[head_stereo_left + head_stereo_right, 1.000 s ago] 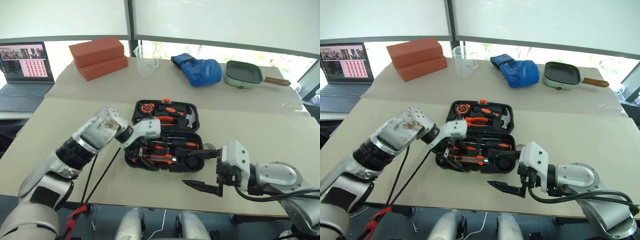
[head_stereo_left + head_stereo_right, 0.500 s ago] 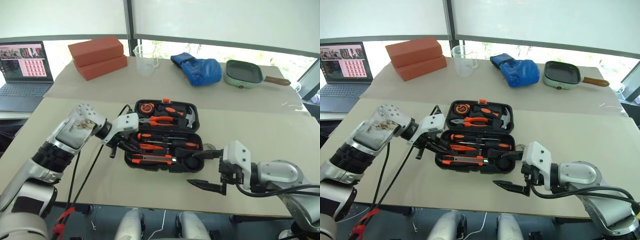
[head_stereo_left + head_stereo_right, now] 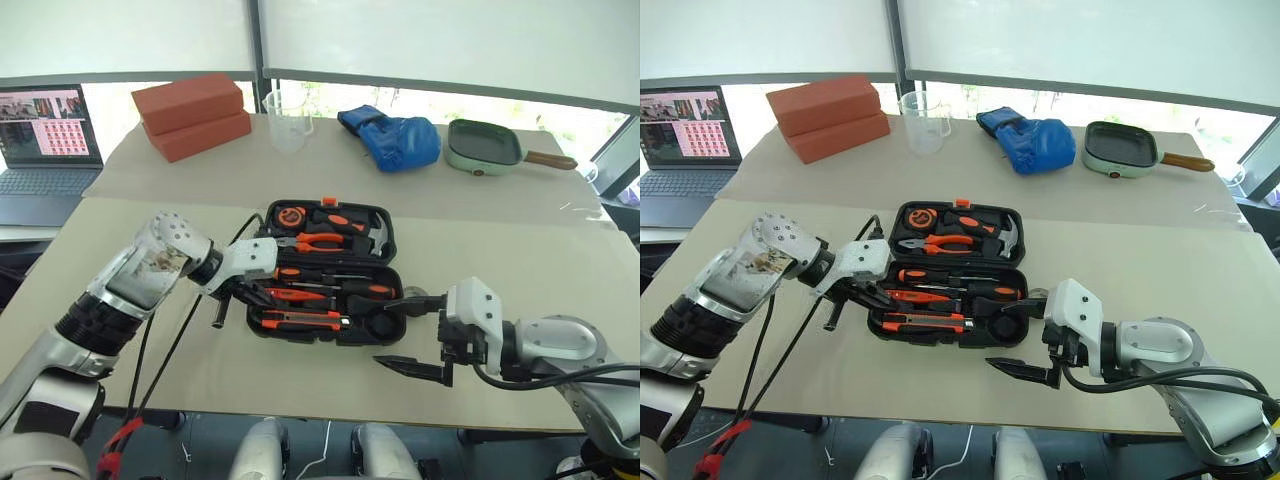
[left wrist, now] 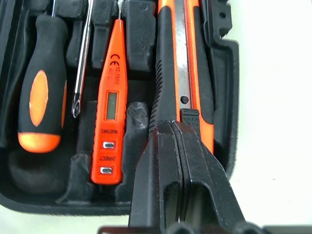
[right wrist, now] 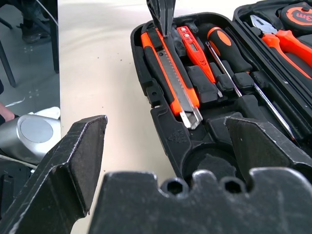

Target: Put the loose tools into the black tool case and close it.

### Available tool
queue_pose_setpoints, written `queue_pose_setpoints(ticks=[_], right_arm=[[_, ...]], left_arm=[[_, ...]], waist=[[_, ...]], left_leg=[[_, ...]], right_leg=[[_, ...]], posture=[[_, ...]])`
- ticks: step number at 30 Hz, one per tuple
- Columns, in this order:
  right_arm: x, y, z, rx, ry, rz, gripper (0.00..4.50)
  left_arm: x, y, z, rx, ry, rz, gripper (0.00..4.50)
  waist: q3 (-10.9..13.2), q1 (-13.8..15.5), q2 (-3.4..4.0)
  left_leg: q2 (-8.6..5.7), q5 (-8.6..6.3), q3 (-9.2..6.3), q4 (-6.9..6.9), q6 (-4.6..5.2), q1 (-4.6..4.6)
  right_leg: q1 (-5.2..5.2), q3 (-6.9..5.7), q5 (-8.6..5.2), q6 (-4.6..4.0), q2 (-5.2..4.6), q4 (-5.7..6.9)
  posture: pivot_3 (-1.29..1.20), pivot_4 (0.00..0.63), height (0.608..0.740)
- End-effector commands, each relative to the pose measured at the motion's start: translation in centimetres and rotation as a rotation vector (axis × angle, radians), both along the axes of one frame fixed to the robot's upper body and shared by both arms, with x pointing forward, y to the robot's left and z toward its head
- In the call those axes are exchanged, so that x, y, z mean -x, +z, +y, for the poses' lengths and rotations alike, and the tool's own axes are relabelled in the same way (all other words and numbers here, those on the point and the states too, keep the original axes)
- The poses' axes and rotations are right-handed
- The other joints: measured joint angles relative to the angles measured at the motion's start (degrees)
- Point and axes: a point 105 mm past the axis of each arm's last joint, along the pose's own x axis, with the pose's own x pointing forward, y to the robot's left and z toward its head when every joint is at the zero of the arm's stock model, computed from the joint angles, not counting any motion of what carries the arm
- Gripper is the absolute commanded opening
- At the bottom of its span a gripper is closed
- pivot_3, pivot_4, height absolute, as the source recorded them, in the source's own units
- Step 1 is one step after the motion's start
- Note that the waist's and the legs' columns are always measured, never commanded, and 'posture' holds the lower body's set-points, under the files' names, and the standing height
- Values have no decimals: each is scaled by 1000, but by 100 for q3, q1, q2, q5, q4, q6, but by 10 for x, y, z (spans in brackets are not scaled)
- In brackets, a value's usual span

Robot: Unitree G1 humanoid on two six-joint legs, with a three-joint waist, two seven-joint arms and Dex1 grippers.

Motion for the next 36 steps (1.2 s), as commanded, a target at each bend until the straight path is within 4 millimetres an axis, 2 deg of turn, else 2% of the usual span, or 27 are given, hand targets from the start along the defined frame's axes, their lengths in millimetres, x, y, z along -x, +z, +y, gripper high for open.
queue_pose_setpoints(ticks=[1, 6, 9, 13, 15, 17, 20, 24, 30, 36], right_arm=[[1, 11, 2, -12, 8, -43, 4500], [1, 11, 2, -11, 8, -42, 4500], [1, 12, 2, -15, 6, -39, 4500], [0, 11, 2, -14, 4, -38, 4500], [1, 11, 2, -14, 4, -36, 4500], [1, 10, 2, -12, 5, -35, 4500], [0, 9, 1, -12, 4, -33, 4500], [-1, 8, 2, -13, 6, -33, 4500], [-1, 7, 1, -8, 8, -28, 4500], [1, 7, 0, -6, 5, -26, 4500]], left_arm=[[4, -31, 3, -68, 16, 53, 53], [5, -40, 5, -80, 11, 57, 53], [2, -37, 4, -49, 38, 56, 53], [-7, -1, 4, 55, 86, 36, 53], [-6, 14, 12, 72, 93, 31, 53], [-1, 21, 23, 53, 82, 33, 53], [5, 19, 31, 16, 67, 39, 53], [9, 10, 33, -4, 60, 46, 53], [6, 5, 23, 21, 56, 37, 53], [2, -13, 16, -10, 30, 15, 53]], waist=[[-4, 13, 6], [-31, 31, 27], [-55, 28, 56], [-59, 30, 61], [-53, 7, 54], [-42, -21, 43], [-37, -56, 40], [-34, -17, 38], [-33, 56, 36], [-33, 92, 36]], left_leg=[[0, 0, 1, -2, 0, 7], [-1, 0, 0, -2, 0, 11], [-2, -1, 1, -4, 1, 14], [-3, -1, 1, -4, 1, 15], [-2, -1, 2, -3, 1, 6], [-2, -1, 2, -5, 1, -2], [0, -1, 3, -19, 1, -9], [1, -1, 2, -23, 1, -10], [-3, -1, 2, -19, 1, -9], [-6, -1, 1, -17, 1, -8]], right_leg=[[6, 0, 0, 0, -1, -1], [14, 0, -3, 5, -9, -4], [16, 1, -4, 6, -9, -4], [17, 2, -4, 7, -7, -2], [8, 2, -4, 7, -5, -2], [-2, 2, -5, 5, -1, -3], [-18, 3, -9, -4, 6, -3], [-17, 2, -12, -4, 0, -3], [-9, 0, -15, 4, -10, -6], [-4, 0, -15, 6, -10, -7]], posture=[[0, 150, 738], [0, 150, 738], [0, 150, 738], [0, 150, 738], [0, 150, 738], [0, 150, 738], [0, 150, 738], [0, 150, 738], [0, 150, 738], [0, 150, 738]])
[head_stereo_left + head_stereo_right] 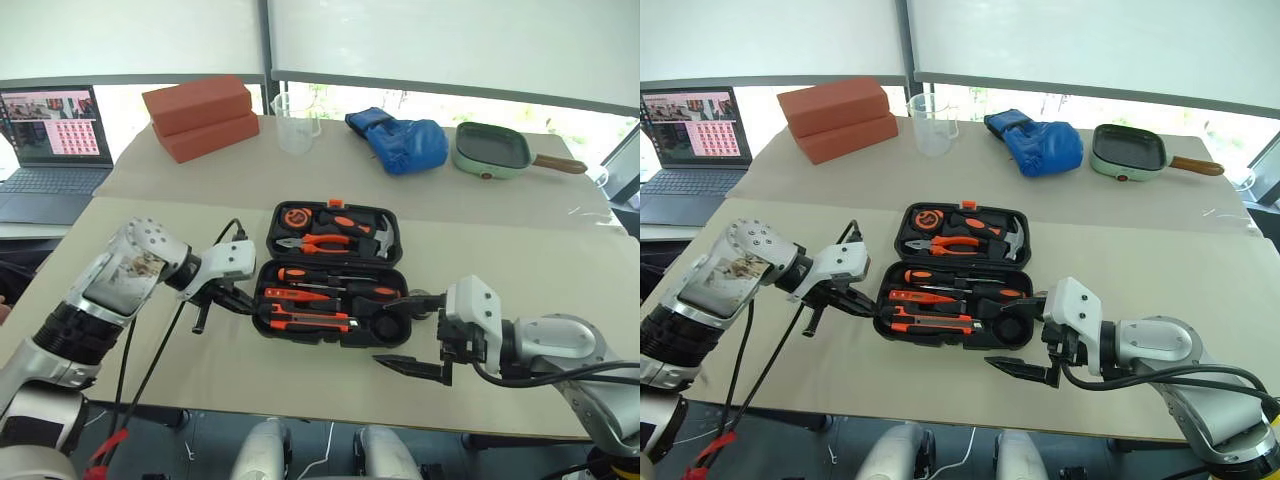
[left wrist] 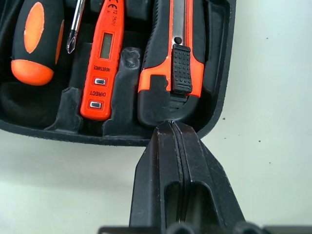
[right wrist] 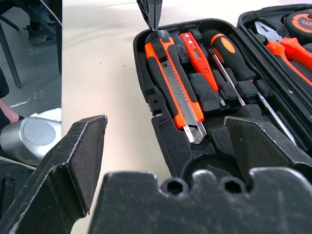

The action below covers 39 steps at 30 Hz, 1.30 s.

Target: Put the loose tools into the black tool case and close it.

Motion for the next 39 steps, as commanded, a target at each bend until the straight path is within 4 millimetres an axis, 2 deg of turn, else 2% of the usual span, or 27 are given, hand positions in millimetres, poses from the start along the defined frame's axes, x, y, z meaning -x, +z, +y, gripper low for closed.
queue_pose_setpoints(ticks=[1, 5, 9, 11, 14, 18, 23, 25, 27, 30, 33, 35, 39], right_arm=[[3, 7, 0, -5, 2, -31, 4500], [5, 8, -1, -4, -1, -30, 4500], [7, 8, -3, -2, -6, -26, 4500], [7, 7, -3, -2, -11, -25, 4500], [7, 6, -3, -1, -13, -24, 4500], [4, 7, -2, 1, -18, -31, 4500], [-3, 4, -11, 32, -84, -49, 4500], [-9, 3, -30, 53, -185, -45, 4500], [-10, 2, -48, 64, -265, -36, 4500], [0, -2, -89, 94, -409, 15, 4500], [14, -4, -122, 114, -509, 74, 4500], [24, -4, -138, 139, -525, 104, 4500], [30, 2, -158, 199, -501, 136, 4500]], left_arm=[[0, -11, -9, -15, -29, -12, 53], [-3, -12, -7, -24, -26, -18, 53], [-6, 8, -4, 16, -25, -23, 53], [-7, 17, -10, 49, -47, -29, 53], [-6, 22, -28, 89, -95, -39, 53], [-2, 15, -61, 130, -174, -44, 53], [-5, 11, -85, 175, -229, -116, 53], [-11, 30, -99, 325, -201, -168, 53], [-14, 44, -104, 430, -173, -188, 53], [1, 62, -97, 555, -175, -134, 53], [19, 68, -87, 585, -193, -61, 725], [28, 72, -82, 607, -197, -28, 1466], [41, 84, -77, 660, -201, -13, 2759]], waist=[[0, 3, 0], [0, -54, -1], [1, -83, -2], [2, -85, -4], [3, -69, -6], [3, -73, -6], [5, -95, -9], [5, -94, -9], [8, -54, -12], [9, -68, -11], [8, -92, -10], [9, -105, -10], [12, -113, -9]], left_leg=[[0, 0, -1, 0, 0, 0], [1, 0, -1, -2, 1, 2], [2, 0, -2, -3, 1, 4], [2, 0, -2, -2, 1, 0], [2, 0, -3, -2, 1, -2], [0, -1, -4, -1, 1, -6], [-4, 0, -5, -1, 1, -8], [-5, -1, -5, -1, 1, -7], [-3, -1, -9, -1, 1, -11], [-5, -2, -15, 8, 3, -29], [-2, -5, -18, 0, 8, -30], [0, -5, -16, -1, 8, -26], [2, -5, -13, -1, 8, 1]], right_leg=[[2, 0, 0, 0, 1, -2], [1, 3, 0, 0, 3, -2], [1, 2, -1, -2, 7, 1], [-2, 2, -1, -2, 8, 1], [-3, 2, -1, -2, 7, 0], [-2, 2, 0, 2, 3, -4], [-4, 2, 0, 1, 7, -3], [-5, 3, 0, 0, 9, -2], [-6, 2, 0, 1, 5, -2], [-9, 4, 2, 7, 1, -5], [-10, 3, -1, 10, 1, -8], [-9, 7, -1, 10, 3, -8], [11, 10, -3, 9, 4, -8]], posture=[[0, 150, 738], [0, 150, 738], [0, 150, 738], [0, 150, 738], [0, 150, 738], [0, 150, 738], [0, 150, 738], [0, 150, 738], [0, 150, 738], [0, 150, 738], [0, 150, 738], [0, 150, 738], [0, 150, 738]])
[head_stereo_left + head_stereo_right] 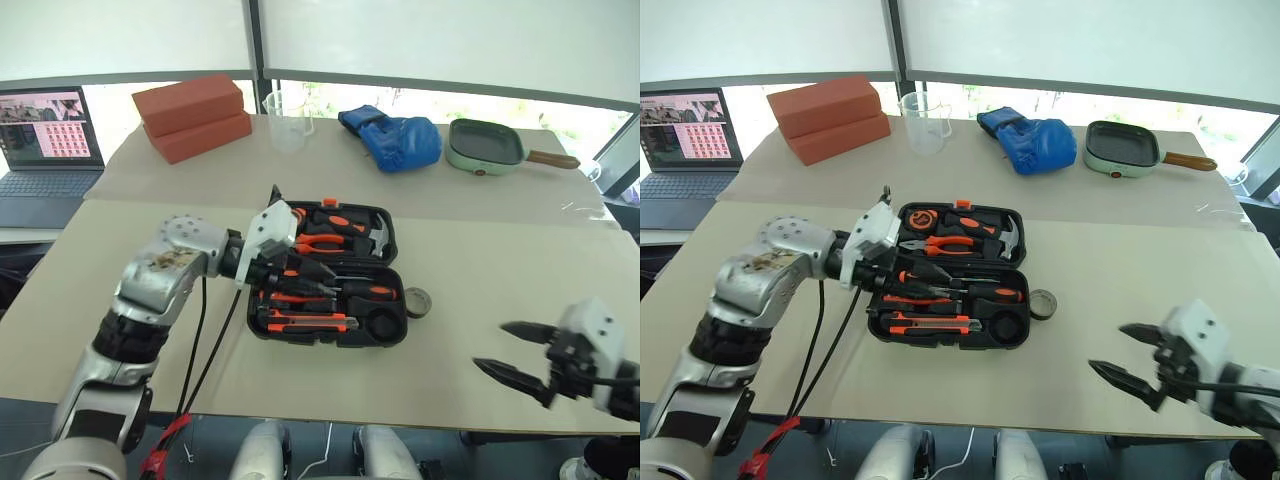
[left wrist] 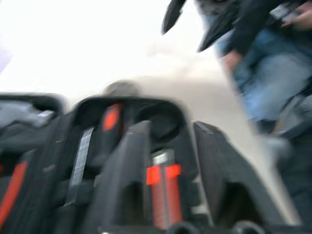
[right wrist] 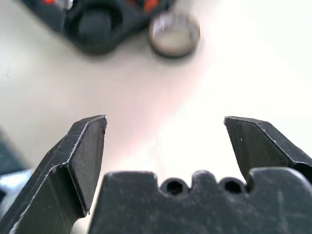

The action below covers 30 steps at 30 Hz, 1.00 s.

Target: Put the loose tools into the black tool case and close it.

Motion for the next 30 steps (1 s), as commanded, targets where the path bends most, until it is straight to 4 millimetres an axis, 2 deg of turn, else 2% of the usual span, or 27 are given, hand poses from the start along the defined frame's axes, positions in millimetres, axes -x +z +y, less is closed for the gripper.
queue_pose_setpoints(ticks=[1, 3, 5, 8, 11, 14, 19, 21, 22, 24, 30], right_arm=[[-2, 19, -11, 56, 75, -24, 4500], [-10, 23, -9, 79, 139, -19, 4500], [-23, 26, -1, 104, 222, -23, 4500], [-45, 26, 14, 136, 323, -48, 4500], [-66, 21, 40, 151, 439, -77, 4500], [-79, 13, 62, 178, 540, -84, 4500], [-97, -2, 82, 226, 612, -107, 4500], [-104, -8, 88, 233, 613, -102, 3973], [-106, -13, 89, 243, 611, -93, 3879], [-111, -20, 89, 260, 599, -88, 3063], [-125, -32, 81, 285, 533, -83, 1018]], left_arm=[[13, 21, 2, 59, -22, -31, 3120], [16, 22, 3, 59, -21, -38, 3893], [18, 22, 2, 56, -20, -43, 4410], [18, 20, 1, 48, -13, -62, 4410], [18, 19, 0, 34, -8, -81, 4410], [20, 17, 2, 4, -9, -75, 4410], [19, 15, 7, -15, 30, -89, 4410], [15, 15, 8, -15, 59, -112, 4500], [12, 14, 8, -13, 71, -122, 4500], [11, 14, 8, -9, 78, -125, 4500], [13, 16, 5, 2, 63, -123, 4500]], waist=[[0, -9, 0], [0, -25, 0], [1, -62, -1], [3, -98, -2], [7, -115, -4], [12, -109, -2], [17, -75, 0], [18, -63, 1], [18, -59, 1], [18, -49, 1], [18, -46, 1]], left_leg=[[-1, 0, 4, -1, 0, 3], [-1, 0, 4, 0, 0, 12], [-1, 0, 6, -1, -1, 15], [-1, 1, 6, -4, -1, 16], [-3, 1, 6, -6, -1, 13], [-5, 1, 6, -6, -2, 6], [-7, 0, 6, -5, -1, -3], [-8, 1, 8, -4, -1, -3], [-7, 1, 7, -4, -1, -2], [-7, 1, 7, -4, -1, -2], [-7, 1, 9, -4, -1, -1]], right_leg=[[1, 4, 0, 0, -1, 0], [7, 6, 0, 0, 0, 0], [6, 9, -1, -2, 4, 1], [4, 11, -2, -4, 6, 1], [0, 10, -2, -6, 8, 0], [-5, 10, -2, -5, 4, 0], [-10, 5, -4, -1, -3, 0], [-10, 6, -4, -1, -4, 1], [-10, 5, -4, -1, -3, 3], [-11, 4, -4, -2, -3, 3], [-10, 4, -3, -2, -3, 4]], posture=[[0, 150, 738], [0, 150, 738], [0, 150, 738], [0, 150, 738], [0, 150, 738], [0, 150, 738], [0, 150, 738], [0, 150, 738], [0, 150, 738], [0, 150, 738], [0, 150, 738]])
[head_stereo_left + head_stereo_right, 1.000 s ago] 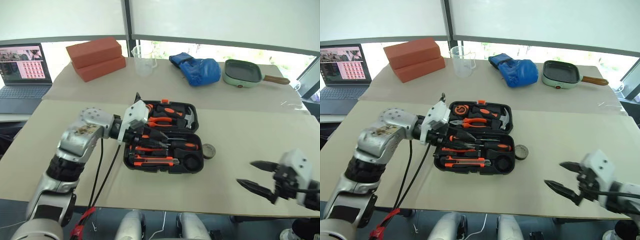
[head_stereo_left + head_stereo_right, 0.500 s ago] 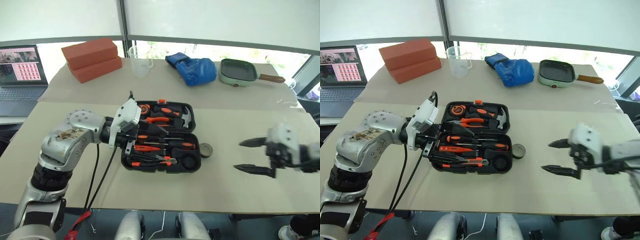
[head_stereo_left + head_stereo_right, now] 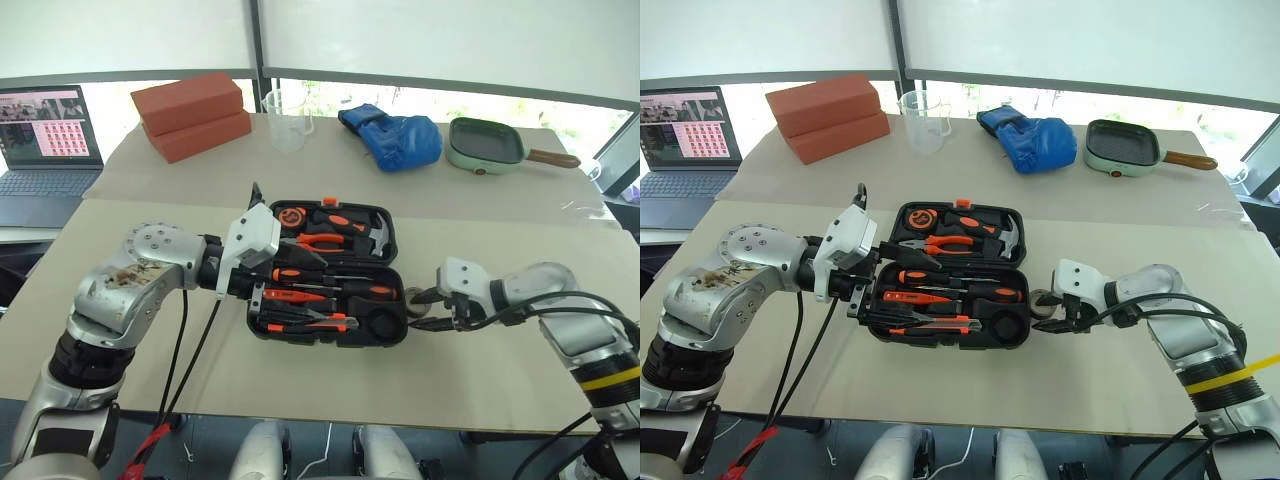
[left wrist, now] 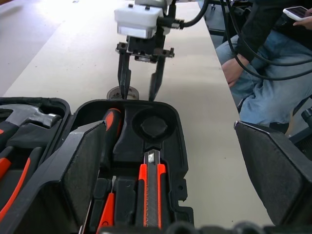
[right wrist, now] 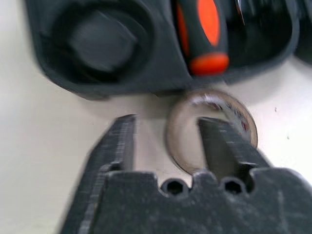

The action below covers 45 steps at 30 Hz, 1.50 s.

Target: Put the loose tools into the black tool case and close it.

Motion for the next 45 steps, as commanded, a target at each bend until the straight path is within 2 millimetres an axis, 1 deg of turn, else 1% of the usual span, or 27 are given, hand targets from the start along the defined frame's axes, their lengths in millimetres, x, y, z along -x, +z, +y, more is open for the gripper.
queue_pose_setpoints(ticks=[1, 2, 3, 5, 7, 10, 11, 13, 14, 16, 18, 20, 23, 25, 27, 29, 30, 31, 32, 35, 36, 38, 40, 41, 43, 45], right_arm=[[-8, 3, -4, 9, -16, -43, 703], [-7, 3, -5, 7, -16, -43, 419], [-7, 3, -5, 5, -16, -44, 32], [-3, 5, -8, 2, -9, -43, 12], [9, 16, -13, -16, 17, -27, 12], [21, 32, -10, -72, 50, -15, 12], [26, 39, -5, -106, 72, -16, 12], [38, 57, 13, -194, 127, -16, 12], [41, 62, 19, -220, 142, -15, 12], [49, 67, 42, -256, 191, -15, 12], [54, 59, 60, -225, 242, -20, 12], [55, 50, 66, -196, 251, -18, 12], [49, 37, 66, -148, 218, -9, 12], [44, 25, 60, -84, 179, 7, 12], [43, 17, 54, -25, 182, 1, 12], [43, 12, 50, 13, 189, 7, 792], [47, 12, 50, 15, 203, 21, 941], [49, 13, 51, 13, 213, 32, 1254], [52, 17, 54, -5, 229, 41, 1528], [57, 29, 60, -32, 268, 39, 2626], [57, 32, 61, -40, 269, 36, 2912], [58, 39, 63, -53, 272, 32, 3670], [59, 48, 63, -64, 282, 28, 4319], [60, 52, 64, -71, 283, 23, 4425], [58, 60, 63, -91, 273, 11, 4425], [52, 71, 59, -149, 220, -9, 4425]], left_arm=[[3, 8, -4, 24, -26, -34, 4500], [3, 8, -4, 24, -27, -35, 4500], [3, 8, -5, 24, -28, -36, 4500], [3, 7, -5, 25, -30, -37, 4500], [3, 5, -6, 16, -39, -33, 4500], [4, -1, -5, -8, -48, -31, 4500], [4, -3, -4, -17, -49, -34, 4500], [3, -8, -2, -35, -47, -39, 4500], [2, -10, -2, -39, -47, -40, 4500], [2, -14, -1, -50, -47, -42, 4500], [2, -15, -2, -53, -49, -44, 4500], [1, -15, -3, -52, -50, -47, 4500], [1, -15, -3, -52, -53, -49, 4500], [0, -15, -2, -52, -52, -50, 4500], [0, -15, -2, -52, -51, -52, 4500], [0, -14, -2, -51, -50, -53, 4500], [0, -13, -2, -50, -48, -55, 4500], [0, -13, -2, -48, -47, -56, 4500], [0, -11, -3, -45, -45, -58, 4500], [-1, -5, -5, -40, -41, -64, 4500], [-2, -4, -6, -40, -40, -65, 4500], [-3, -2, -7, -39, -39, -66, 4500], [-4, -1, -8, -38, -38, -66, 4500], [-5, 0, -8, -38, -38, -66, 4500], [-6, 0, -9, -38, -36, -65, 4500], [-10, -4, -6, -43, -3, -59, 4500]], waist=[[0, -3, 0], [0, -5, 0], [0, -6, 0], [0, -8, 0], [1, 17, 1], [2, 62, 3], [2, 59, 3], [3, 28, 3], [3, 6, 4], [3, -16, 4], [3, -31, 3], [3, -28, 3], [4, 27, 3], [5, 48, 2], [5, 55, 2], [5, 57, 2], [5, 57, 2], [5, 62, 2], [5, 71, 2], [5, 83, 2], [5, 80, 1], [6, 68, 1], [6, 61, 0], [6, 59, 1], [6, 50, 1], [6, 52, 1]], left_leg=[[0, 0, 0, 0, 0, 0], [0, 0, 0, -1, 0, 2], [0, 0, 0, 0, 0, 2], [1, 0, 0, 0, 0, 4], [1, 0, -1, 0, 0, 4], [-2, 0, -1, -1, 0, -2], [-2, 0, 0, 0, 1, -3], [1, 0, 0, 0, 1, 1], [4, 0, 0, -2, 0, 3], [9, 0, -1, -4, 0, 7], [14, -1, -3, -4, 0, 8], [11, -1, -3, -4, 0, 6], [2, -1, -2, 0, 0, -1], [0, -1, -1, 3, 0, -4], [-1, 0, 0, 4, 0, -4], [0, 0, 0, 3, 0, -3], [0, -1, 0, 2, 0, -2], [1, -1, -1, 2, 0, -2], [0, -1, -1, 2, 0, -3], [0, -1, -4, 2, 1, -6], [1, -1, -4, 2, 1, -6], [2, -2, -6, 1, 2, -7], [1, -2, -5, 1, 2, -7], [2, -2, -5, 1, 2, -6], [2, -2, -5, 2, 1, -6], [4, -2, -5, 1, 1, -5]], right_leg=[[0, 0, 0, 0, 0, 0], [1, 0, 0, 0, 1, 0], [2, 0, 0, 0, 1, 1], [3, 0, 0, -1, 2, 1], [4, 0, 0, 0, 1, 2], [1, -2, 0, 1, -4, -2], [1, -1, 0, 1, -4, -3], [1, 0, 1, 0, -2, 0], [2, 2, 1, -2, 2, 2], [1, 1, 0, -7, 9, 6], [1, 0, 0, -10, 12, 6], [1, -1, 0, -10, 10, 5], [-2, -3, 0, -6, -1, 3], [-2, -3, 1, -2, -3, 0], [-2, -3, 1, -2, -3, 1], [-3, -3, 1, -3, -1, 2], [-4, -3, 0, -3, -1, 2], [-3, -3, 0, -3, 0, 2], [-3, -3, 0, -3, -1, 1], [-1, -7, 0, -2, -3, -4], [-1, -7, 0, -2, -2, -4], [-1, -9, 0, -2, 0, -6], [-2, -7, 0, -2, 0, -3], [-2, -7, 0, -2, 0, -2], [-3, -7, 0, -2, 1, 0], [-3, -7, 0, -3, 2, 0]], posture=[[0, 150, 738], [0, 150, 738], [0, 150, 738], [0, 150, 738], [0, 150, 738], [0, 150, 738], [0, 150, 738], [0, 150, 738], [0, 150, 738], [0, 150, 738], [0, 150, 738], [0, 150, 738], [0, 150, 738], [0, 150, 738], [0, 150, 738], [0, 150, 738], [0, 150, 738], [0, 150, 738], [0, 150, 738], [0, 150, 738], [0, 150, 738], [0, 150, 738], [0, 150, 738], [0, 150, 738], [0, 150, 738], [0, 150, 738]])
